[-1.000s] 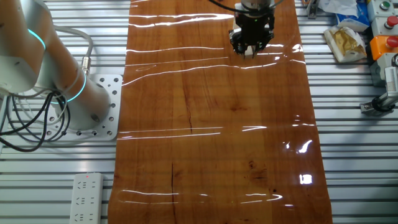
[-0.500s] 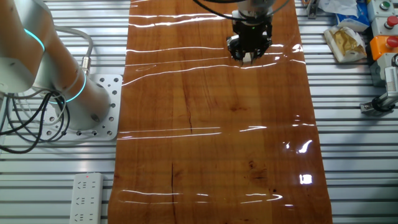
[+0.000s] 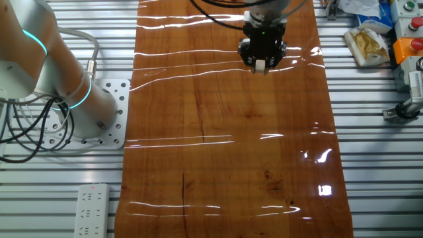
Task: Play Jenga
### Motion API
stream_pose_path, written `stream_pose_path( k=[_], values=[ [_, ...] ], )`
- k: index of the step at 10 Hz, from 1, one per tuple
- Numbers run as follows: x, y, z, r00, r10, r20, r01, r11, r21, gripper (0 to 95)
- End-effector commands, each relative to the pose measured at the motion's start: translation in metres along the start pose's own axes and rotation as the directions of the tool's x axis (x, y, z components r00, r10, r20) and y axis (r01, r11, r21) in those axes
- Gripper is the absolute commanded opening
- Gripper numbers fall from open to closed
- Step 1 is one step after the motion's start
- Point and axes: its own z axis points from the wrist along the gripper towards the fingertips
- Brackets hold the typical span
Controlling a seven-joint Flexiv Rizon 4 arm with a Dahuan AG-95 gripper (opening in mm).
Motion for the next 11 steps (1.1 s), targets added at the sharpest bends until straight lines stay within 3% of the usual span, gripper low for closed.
stream_pose_path(
  k=[1,3,4,5,8,11],
  values=[
    [0.022,0.003,-0.002,0.945,0.327,-0.030,-0.328,0.944,-0.046,0.0],
    [0.032,0.005,0.002,0.861,0.508,-0.016,-0.507,0.856,-0.096,0.0],
    [0.034,0.007,0.006,0.778,0.627,-0.026,-0.625,0.771,-0.120,0.0],
    [0.035,0.008,0.008,0.729,0.683,-0.032,-0.681,0.721,-0.130,0.0],
    [0.040,0.018,0.013,0.595,0.802,-0.048,-0.799,0.585,-0.136,0.0],
    [0.044,0.026,0.018,0.480,0.875,-0.063,-0.871,0.467,-0.152,0.0]
  ],
)
